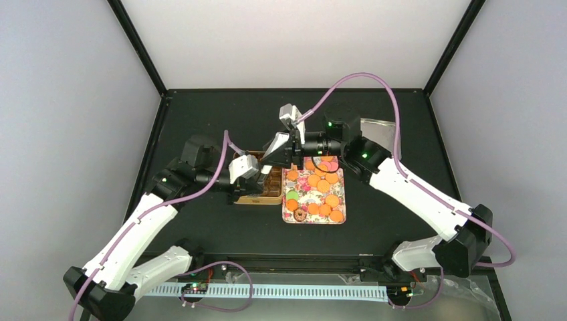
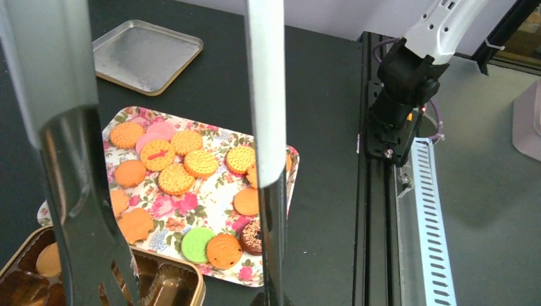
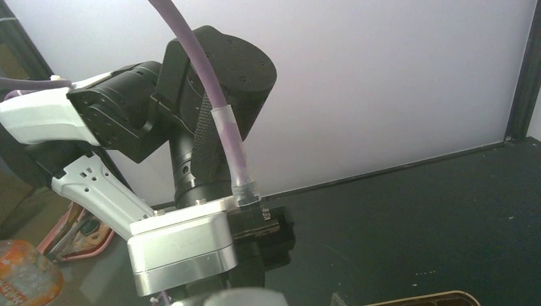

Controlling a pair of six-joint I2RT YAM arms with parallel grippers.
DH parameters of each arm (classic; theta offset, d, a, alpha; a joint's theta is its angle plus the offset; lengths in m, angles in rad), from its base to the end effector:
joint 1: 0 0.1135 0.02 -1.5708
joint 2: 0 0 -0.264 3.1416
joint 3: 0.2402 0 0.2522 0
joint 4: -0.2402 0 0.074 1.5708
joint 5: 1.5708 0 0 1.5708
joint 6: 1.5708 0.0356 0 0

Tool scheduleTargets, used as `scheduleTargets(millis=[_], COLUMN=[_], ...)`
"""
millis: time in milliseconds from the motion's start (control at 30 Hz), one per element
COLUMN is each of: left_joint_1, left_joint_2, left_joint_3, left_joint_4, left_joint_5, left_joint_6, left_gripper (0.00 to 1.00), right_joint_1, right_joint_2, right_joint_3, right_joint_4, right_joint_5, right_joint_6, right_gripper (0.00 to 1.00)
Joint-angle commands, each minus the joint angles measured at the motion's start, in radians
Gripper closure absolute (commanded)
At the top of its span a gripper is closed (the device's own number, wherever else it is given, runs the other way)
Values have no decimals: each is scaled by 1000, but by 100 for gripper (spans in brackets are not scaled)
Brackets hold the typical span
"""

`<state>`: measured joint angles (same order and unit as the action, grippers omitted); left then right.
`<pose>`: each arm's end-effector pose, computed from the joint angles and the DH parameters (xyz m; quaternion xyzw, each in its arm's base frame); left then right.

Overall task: Pack the cookies
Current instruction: Pass from the left arm to the right

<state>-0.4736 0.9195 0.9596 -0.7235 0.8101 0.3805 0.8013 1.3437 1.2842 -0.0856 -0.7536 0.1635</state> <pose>0.1473 -0.1045 0.3310 0.4978 0.6855 -0.3739 0.3776 0.1965 0.2379 0.4016 -0.4490 0.5925 0.5287 0.4096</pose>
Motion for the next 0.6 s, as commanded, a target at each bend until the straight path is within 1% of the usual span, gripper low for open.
scheduleTargets(millis=[0, 233, 267, 333, 400, 433, 500, 567], left_joint_1=[4, 4, 4, 4, 4, 4, 6, 8], left_joint_2=[-13, -20, -21, -21, -18, -17, -12, -6], left_joint_3=[13, 14, 14, 16, 17, 16, 15, 18], left_joint_4=[82, 80, 80, 73, 54, 41, 0, -47], left_joint_5=[-98, -85, -81, -79, -91, -101, -128, -165], left_joint_6=[-45, -56, -59, -58, -48, -40, -15, 15], left_gripper=[98, 98, 94, 78, 58, 50, 40, 34], right_joint_1=[37, 36, 37, 37, 34, 32, 23, 11], right_joint_2=[8, -5, -8, -21, -35, -44, -68, -103], right_joint_3=[12, 17, 15, 7, 0, -7, -31, -68], right_joint_4=[-15, -59, -65, -78, -107, -123, -145, -166], right_joint_5=[-72, -56, -45, -9, 47, 70, 128, 193], right_joint_6=[28, -12, -20, -36, -57, -69, -85, -101], right_gripper=[55, 75, 76, 77, 77, 78, 79, 79])
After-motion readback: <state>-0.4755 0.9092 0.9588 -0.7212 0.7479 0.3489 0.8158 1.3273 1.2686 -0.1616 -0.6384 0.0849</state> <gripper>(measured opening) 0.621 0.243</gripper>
